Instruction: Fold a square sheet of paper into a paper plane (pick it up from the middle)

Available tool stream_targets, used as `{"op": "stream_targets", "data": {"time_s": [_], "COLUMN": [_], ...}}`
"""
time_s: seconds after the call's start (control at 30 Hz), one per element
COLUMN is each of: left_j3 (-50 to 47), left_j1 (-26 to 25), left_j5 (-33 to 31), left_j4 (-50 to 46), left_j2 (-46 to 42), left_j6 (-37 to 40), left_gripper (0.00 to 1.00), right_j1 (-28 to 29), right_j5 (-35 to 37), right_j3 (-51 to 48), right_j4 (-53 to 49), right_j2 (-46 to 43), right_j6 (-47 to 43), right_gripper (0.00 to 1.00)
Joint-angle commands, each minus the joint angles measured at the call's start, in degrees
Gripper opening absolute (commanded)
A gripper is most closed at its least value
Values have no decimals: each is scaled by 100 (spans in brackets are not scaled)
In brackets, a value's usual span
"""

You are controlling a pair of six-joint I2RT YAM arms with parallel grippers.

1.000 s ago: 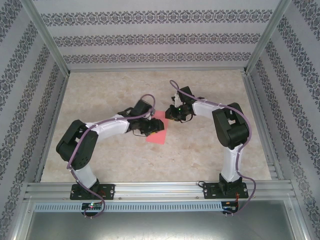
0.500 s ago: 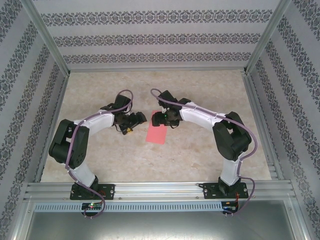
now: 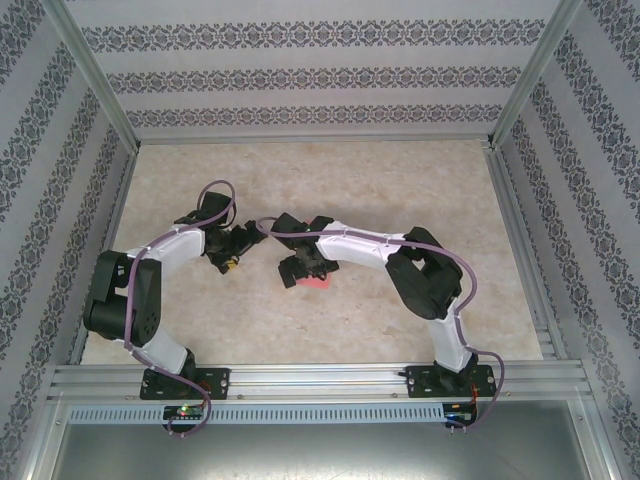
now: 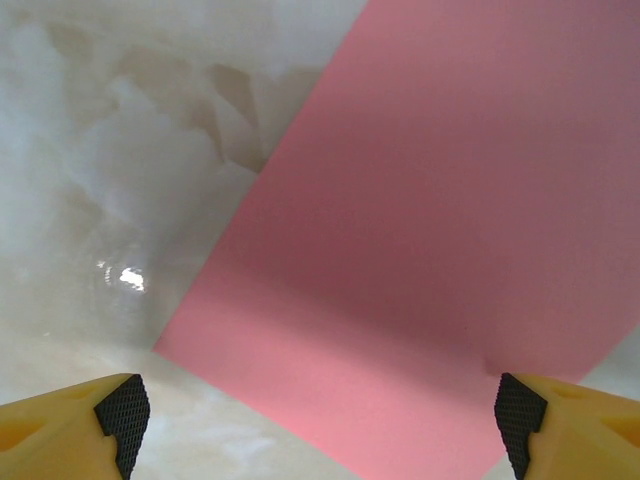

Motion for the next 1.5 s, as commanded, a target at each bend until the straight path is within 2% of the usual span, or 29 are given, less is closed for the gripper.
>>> {"op": "stream_targets", "data": {"time_s": [0.0, 0.27, 0.43, 0.63, 0.73, 1.0, 1.13, 1.27, 1.47], "left_j3": [-93, -150, -233, -318, -330, -346, -349, -347, -373], "left_j1": [61, 59, 51, 39, 25, -1, -5, -10, -8], "left_j5": [-17, 210, 449, 775, 869, 923, 925, 887, 891], "left_j4": [-118, 26, 193, 444, 467, 530, 529, 507, 513], "left_j2": [-63, 71, 28, -45, -83, -109, -87, -65, -42], "left_j6": [-130, -132, -95, -2, 65, 114, 120, 109, 101], "left_gripper": [100, 100, 100, 100, 100, 100, 100, 100, 100], "right_j1": [15, -106, -347, -679, -797, -895, -770, -448, -366], "right_j5": [143, 182, -504, -1384, -1569, -1323, -821, 17, 264], "right_j3": [209, 282, -251, -854, -977, -963, -828, -440, -291], "right_j4": [-247, -371, 196, 886, 976, 763, 507, -46, -297], "right_j2": [217, 570, 372, 9, -65, 19, 118, 429, 754], "right_j6": [76, 201, 189, 53, -5, 56, 22, -54, 204], "right_gripper": [92, 87, 78, 79, 82, 84, 85, 91, 89]}}
